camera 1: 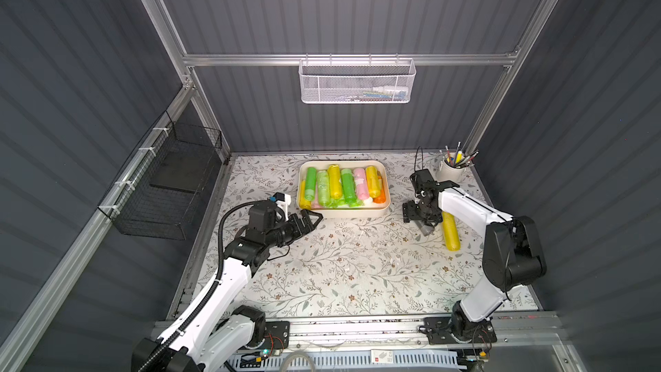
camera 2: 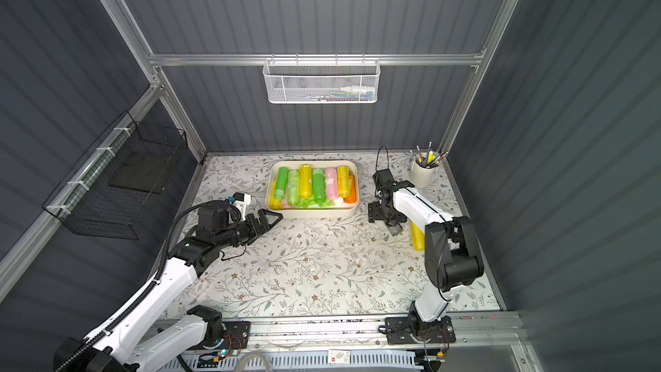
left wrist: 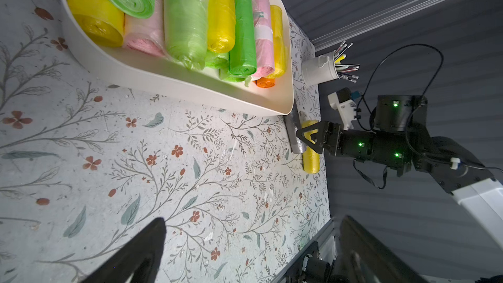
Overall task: Put the roll of trash bags into the storage box
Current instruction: Place the roll of trash bags in the storage box, then pick up the roll of trash bags from the center of the board.
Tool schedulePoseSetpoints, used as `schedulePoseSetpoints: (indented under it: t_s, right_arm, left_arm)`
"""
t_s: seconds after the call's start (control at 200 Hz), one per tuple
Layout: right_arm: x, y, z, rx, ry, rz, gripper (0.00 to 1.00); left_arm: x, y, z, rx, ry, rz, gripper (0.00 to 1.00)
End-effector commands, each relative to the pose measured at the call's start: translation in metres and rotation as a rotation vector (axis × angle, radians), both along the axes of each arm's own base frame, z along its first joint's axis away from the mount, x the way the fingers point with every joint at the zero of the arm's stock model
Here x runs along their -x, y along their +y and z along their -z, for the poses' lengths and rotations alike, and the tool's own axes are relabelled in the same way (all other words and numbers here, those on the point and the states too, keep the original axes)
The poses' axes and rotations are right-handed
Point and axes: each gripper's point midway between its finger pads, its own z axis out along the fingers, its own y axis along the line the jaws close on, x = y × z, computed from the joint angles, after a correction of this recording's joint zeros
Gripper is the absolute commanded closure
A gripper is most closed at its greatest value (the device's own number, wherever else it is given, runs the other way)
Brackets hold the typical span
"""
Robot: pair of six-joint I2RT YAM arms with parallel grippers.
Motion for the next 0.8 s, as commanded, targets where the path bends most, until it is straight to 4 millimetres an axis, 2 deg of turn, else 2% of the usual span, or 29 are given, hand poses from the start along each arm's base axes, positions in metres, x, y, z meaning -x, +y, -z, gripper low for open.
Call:
schedulePoseSetpoints:
  t_s: [0.0,0.26,0.435,0.795]
  right_arm:
    - [-0.011,-0.009,0.0,0.061,-0.003,-0.018,0.16]
    - [-0.029,-0.014,0.008,0.12,0.023,-0.038,0.19]
    - [-0.031,-0.012,0.02,0.106,0.054,-0.063,0.21]
    - [-0.038,-0.015,0.026,0.059,0.069,-0.068,0.22]
  left_arm:
    - [0.004,-0.002,-0.006,0.017,-0.008,0.015,0.0]
    - [0.005,-0.001,0.001,0.01,0.011,0.011,0.0]
    - [0.002,-0.002,0.001,0.013,0.015,0.007,0.0]
    - [-0.001,-0.005,0.003,0.024,0.027,0.008,0.0]
